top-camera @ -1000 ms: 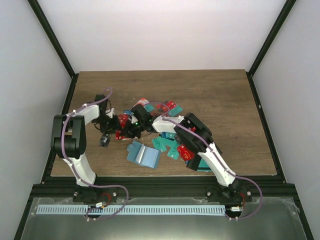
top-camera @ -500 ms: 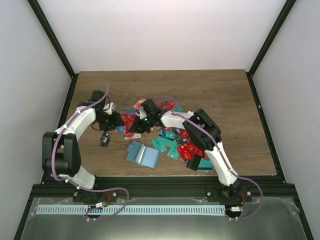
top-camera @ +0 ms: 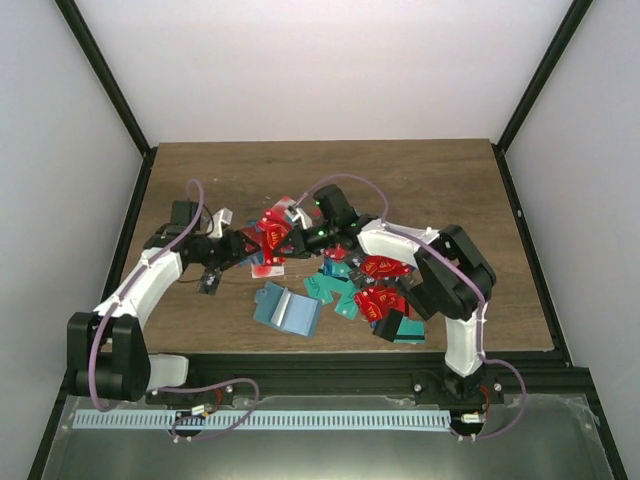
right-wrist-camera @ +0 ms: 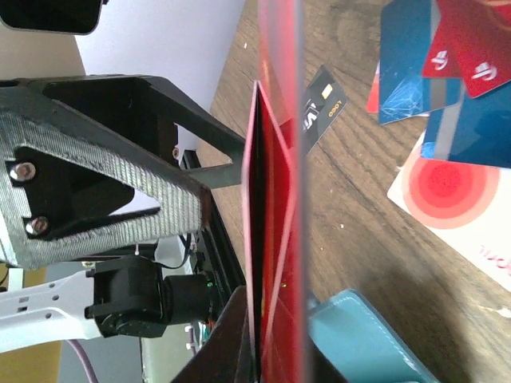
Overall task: Put the credit cards into the card holder
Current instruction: Pick up the credit card from the center of the board, then insert the credit card into the card holder.
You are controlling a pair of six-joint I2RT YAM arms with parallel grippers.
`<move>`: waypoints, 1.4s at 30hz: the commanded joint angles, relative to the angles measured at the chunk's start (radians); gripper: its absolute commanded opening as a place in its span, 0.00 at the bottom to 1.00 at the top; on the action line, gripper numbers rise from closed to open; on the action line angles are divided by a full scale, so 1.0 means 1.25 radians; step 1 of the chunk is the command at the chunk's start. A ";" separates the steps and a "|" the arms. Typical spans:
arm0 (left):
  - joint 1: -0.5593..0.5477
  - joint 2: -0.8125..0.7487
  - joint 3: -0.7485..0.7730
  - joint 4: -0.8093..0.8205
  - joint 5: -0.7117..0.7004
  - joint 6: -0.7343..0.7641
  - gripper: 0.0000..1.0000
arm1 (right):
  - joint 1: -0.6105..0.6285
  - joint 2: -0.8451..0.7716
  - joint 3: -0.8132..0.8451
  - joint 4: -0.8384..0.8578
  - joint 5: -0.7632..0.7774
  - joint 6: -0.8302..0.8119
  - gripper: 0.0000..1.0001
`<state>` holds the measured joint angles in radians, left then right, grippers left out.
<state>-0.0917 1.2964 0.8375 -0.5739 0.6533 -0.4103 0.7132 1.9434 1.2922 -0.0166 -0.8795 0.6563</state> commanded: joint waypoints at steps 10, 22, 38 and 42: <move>0.002 0.070 -0.043 0.381 0.223 -0.140 0.52 | -0.066 -0.056 -0.054 -0.006 -0.088 -0.106 0.01; -0.003 0.155 -0.052 0.625 0.293 -0.278 0.53 | -0.069 -0.068 -0.050 -0.015 -0.147 -0.116 0.01; -0.011 0.170 -0.043 0.735 0.285 -0.344 0.04 | -0.089 -0.067 -0.042 -0.027 -0.178 -0.108 0.01; -0.009 0.151 -0.019 0.684 0.240 -0.317 0.04 | -0.103 -0.065 -0.040 -0.104 -0.155 -0.140 0.02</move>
<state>-0.1040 1.5120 0.7818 0.2989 1.0004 -0.8364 0.6094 1.8889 1.2263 -0.0509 -1.0809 0.5243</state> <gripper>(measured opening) 0.041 0.034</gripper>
